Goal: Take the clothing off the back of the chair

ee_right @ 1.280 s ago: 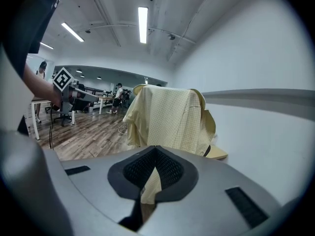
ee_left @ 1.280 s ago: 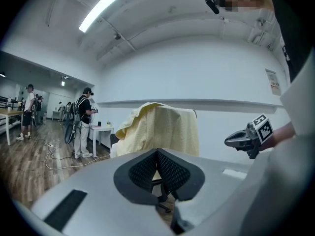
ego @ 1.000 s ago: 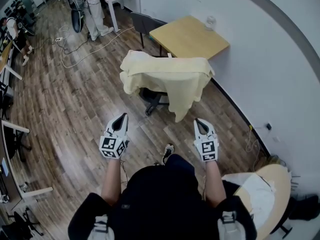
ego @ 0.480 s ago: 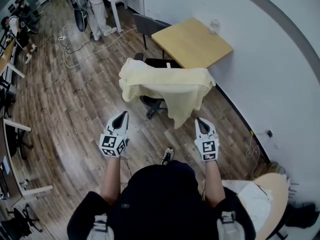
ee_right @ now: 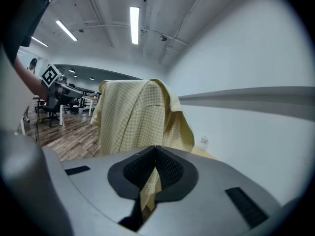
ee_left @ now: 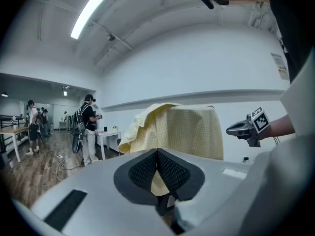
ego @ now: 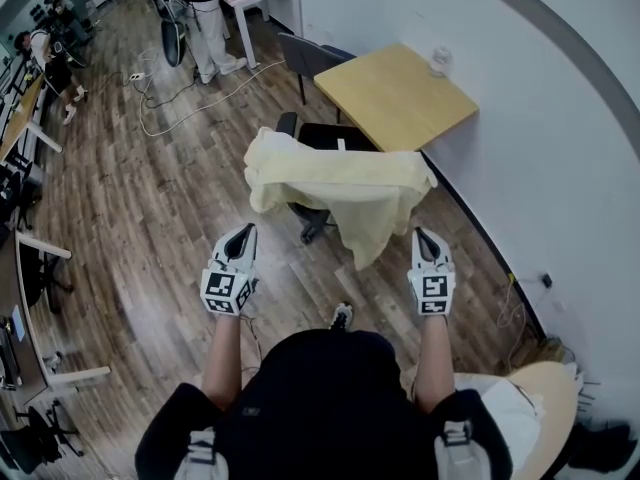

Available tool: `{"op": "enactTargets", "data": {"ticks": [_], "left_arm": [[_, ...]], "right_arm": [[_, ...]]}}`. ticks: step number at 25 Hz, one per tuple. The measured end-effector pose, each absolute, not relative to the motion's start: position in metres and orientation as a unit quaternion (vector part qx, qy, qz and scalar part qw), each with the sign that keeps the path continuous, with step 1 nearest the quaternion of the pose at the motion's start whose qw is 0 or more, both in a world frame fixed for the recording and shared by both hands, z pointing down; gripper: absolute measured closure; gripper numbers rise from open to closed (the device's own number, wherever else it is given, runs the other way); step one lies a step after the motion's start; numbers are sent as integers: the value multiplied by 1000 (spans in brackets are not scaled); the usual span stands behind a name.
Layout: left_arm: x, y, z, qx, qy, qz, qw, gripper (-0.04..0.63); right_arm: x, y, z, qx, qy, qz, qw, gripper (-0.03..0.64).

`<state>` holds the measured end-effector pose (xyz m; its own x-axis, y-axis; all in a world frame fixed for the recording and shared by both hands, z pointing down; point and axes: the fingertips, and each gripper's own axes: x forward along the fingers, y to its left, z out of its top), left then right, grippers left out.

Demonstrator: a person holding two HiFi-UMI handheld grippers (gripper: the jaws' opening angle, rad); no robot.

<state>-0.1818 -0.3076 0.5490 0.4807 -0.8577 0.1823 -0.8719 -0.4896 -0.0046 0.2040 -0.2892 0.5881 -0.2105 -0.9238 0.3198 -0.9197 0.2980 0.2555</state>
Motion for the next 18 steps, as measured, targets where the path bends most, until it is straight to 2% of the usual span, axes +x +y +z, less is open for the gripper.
{"op": "enactTargets", "data": {"ticks": [18], "left_arm": [[-169,-330,534,850,-522,61,32,594]], "right_arm": [[213,-332,563,580,-792,-35,185,621]]}}
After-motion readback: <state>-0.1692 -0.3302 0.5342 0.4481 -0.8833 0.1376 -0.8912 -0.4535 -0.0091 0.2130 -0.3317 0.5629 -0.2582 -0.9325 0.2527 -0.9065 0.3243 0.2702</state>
